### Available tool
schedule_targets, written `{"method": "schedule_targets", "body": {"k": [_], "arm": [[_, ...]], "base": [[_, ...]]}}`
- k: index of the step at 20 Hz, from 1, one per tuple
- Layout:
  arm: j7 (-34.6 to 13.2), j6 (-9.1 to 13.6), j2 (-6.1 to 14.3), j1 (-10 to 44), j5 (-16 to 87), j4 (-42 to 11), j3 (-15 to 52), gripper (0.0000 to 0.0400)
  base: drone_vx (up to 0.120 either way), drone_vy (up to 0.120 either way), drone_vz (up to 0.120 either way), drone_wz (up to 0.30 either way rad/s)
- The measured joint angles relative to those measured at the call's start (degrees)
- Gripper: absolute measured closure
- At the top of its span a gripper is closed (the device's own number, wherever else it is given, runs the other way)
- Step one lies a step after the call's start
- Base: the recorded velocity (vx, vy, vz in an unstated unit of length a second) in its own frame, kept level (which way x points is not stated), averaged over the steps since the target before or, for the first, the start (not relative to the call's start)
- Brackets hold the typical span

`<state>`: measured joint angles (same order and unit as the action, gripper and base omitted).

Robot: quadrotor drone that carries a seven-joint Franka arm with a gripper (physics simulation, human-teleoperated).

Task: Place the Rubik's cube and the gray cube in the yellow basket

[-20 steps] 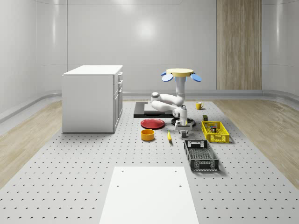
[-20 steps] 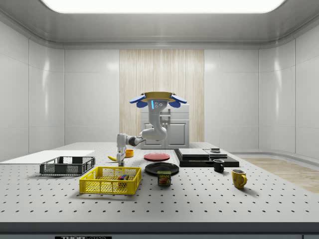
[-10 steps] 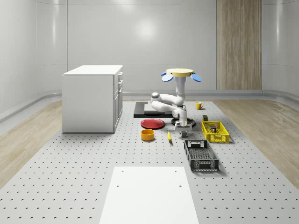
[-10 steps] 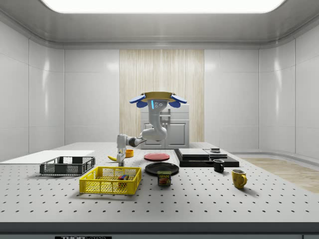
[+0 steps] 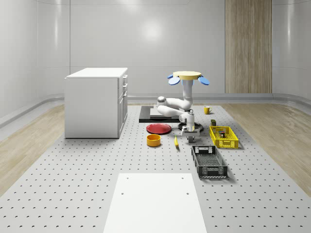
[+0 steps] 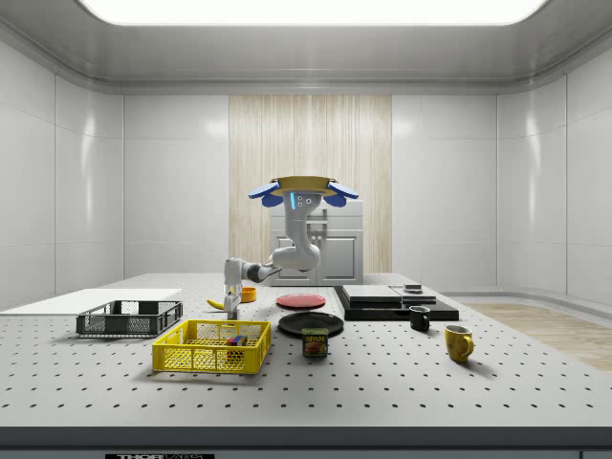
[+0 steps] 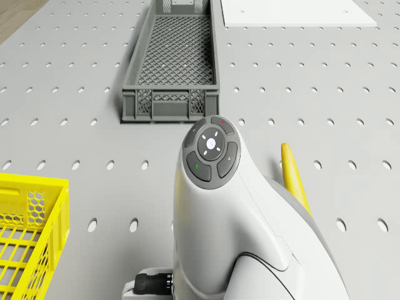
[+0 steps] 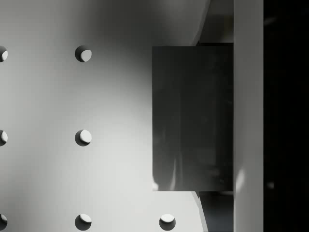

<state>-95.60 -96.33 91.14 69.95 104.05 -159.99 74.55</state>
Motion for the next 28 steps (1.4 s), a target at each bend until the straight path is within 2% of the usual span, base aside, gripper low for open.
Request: {"method": "schedule_targets", "body": {"k": [5,11,19,21,28], "arm": [[0.1,1.1,-0.1,-0.6,-2.5,-0.7,2.7,0.0149],[0.2,2.6,-0.1,-1.2,-6.4,-1.4,7.0,0.0149],[0.3,3.1,0.1,-1.3,-8.3,-1.6,8.9,0.0149],[0.3,3.1,0.1,-1.3,-8.5,-1.6,9.0,0.0149],[0.2,3.0,0.3,-1.3,-8.7,-1.7,9.3,0.0149]], "base": [[0.000,0.000,0.008,0.000],[0.000,0.000,0.120,0.000],[0.000,0.000,0.120,0.000],[0.000,0.080,0.120,0.000],[0.000,0.120,0.000,0.000]]}}
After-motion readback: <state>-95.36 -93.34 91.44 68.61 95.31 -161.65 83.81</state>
